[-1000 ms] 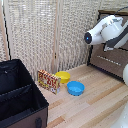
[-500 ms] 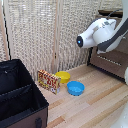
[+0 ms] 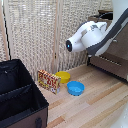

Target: With caution, bring your gripper towards the upper drawer's hold. Grasp the drawer hold tightly with your gripper tool. Pull the drawer in your direction to reveal the contents of the top drawer.

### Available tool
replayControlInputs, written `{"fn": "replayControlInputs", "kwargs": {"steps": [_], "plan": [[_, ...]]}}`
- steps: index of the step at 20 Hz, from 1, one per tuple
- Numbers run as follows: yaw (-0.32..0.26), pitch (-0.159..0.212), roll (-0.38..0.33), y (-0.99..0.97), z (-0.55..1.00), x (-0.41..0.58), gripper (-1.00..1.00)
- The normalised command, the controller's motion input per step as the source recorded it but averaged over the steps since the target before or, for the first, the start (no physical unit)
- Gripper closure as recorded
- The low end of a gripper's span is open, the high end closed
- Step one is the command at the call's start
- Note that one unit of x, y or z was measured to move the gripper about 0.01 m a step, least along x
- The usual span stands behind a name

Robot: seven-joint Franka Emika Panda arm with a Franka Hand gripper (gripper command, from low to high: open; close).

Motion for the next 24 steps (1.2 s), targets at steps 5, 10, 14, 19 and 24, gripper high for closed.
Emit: {"fn": "replayControlInputs", "kwargs": {"steps": [5,10,14,19,24], "plan": [[-0.069,-0.022,0.004,0.91,-0.34,0.227,1.00],[-0.016,-0.002,0.013,0.15,0.00,0.042,-1.00],[0.000,0.008,0.000,-0.02,0.13,0.110,-1.00],[0.000,0.002,0.000,-0.01,0.15,0.022,-1.00],[-0.049,0.048,0.040,0.20,-0.05,0.270,-1.00]]}}
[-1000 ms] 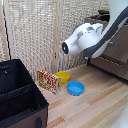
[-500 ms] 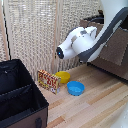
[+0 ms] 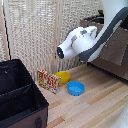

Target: With caution, bring your gripper towards the upper drawer's hold. Grasp the drawer hold tightly with your gripper tool. Pull the drawer in your direction to reveal the contents of the top drawer.

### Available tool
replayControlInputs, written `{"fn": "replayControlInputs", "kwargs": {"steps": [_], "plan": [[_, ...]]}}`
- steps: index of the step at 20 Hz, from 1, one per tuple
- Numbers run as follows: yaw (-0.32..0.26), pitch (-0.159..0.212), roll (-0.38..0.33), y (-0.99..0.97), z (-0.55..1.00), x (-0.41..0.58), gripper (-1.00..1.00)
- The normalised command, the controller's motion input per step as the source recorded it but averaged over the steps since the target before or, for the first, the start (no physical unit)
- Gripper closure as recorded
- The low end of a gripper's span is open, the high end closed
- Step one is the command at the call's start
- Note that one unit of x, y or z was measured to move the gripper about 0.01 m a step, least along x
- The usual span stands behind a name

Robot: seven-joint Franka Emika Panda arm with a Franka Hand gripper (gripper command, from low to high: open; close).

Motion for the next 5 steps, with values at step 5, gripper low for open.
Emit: {"fn": "replayControlInputs", "kwargs": {"steps": [5], "plan": [[0.001,0.016,0.067,0.54,-0.18,0.231,-1.00]]}}
